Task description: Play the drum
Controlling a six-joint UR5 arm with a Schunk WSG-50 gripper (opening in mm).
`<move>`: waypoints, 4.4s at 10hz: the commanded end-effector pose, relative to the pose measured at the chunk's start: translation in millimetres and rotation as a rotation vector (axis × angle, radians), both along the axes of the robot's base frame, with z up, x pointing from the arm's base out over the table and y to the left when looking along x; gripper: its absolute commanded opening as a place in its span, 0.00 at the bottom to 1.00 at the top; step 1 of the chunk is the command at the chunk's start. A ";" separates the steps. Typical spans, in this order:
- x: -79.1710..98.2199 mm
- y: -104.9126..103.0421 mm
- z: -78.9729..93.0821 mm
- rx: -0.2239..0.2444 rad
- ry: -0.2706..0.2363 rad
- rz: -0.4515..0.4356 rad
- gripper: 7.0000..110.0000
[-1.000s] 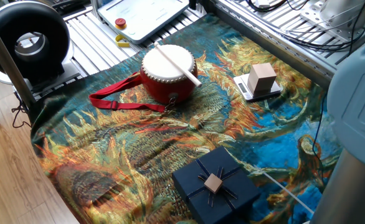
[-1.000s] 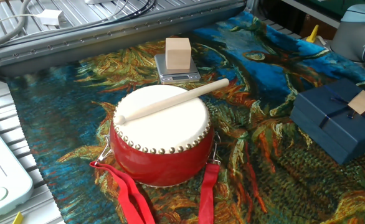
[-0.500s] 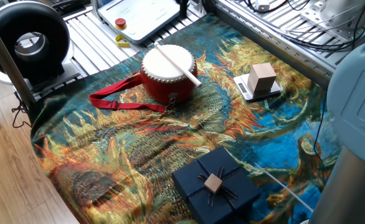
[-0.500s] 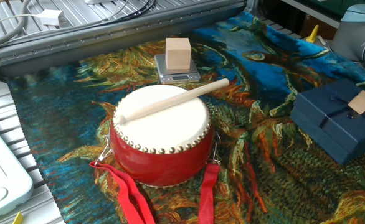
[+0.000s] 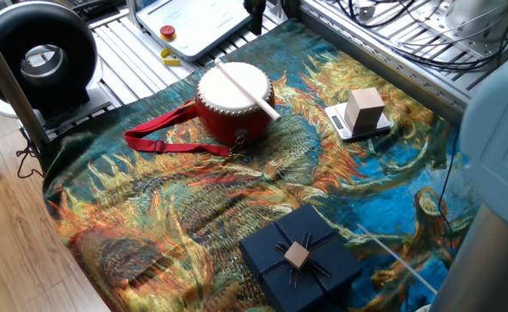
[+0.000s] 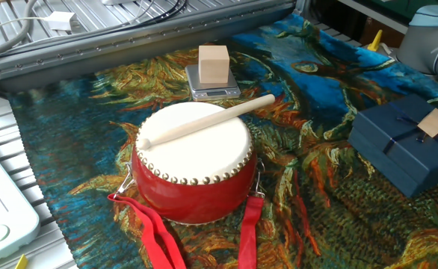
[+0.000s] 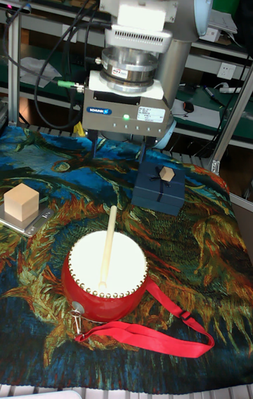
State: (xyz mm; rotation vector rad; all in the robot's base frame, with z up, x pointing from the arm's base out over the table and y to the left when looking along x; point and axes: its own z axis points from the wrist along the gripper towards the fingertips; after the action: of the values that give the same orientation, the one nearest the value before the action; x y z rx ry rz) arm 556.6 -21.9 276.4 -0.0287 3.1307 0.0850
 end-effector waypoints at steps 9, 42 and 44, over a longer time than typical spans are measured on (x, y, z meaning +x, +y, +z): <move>0.6 18.0 -49.2 0.040 -0.098 -0.053 0.79; -8.5 2.1 -77.1 0.016 -0.082 -0.034 0.79; -10.4 2.1 -77.2 0.015 -0.075 -0.032 0.79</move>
State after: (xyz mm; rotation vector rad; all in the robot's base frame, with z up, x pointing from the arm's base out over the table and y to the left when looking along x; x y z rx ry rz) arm 546.7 -23.3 197.7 0.0119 3.0534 0.0794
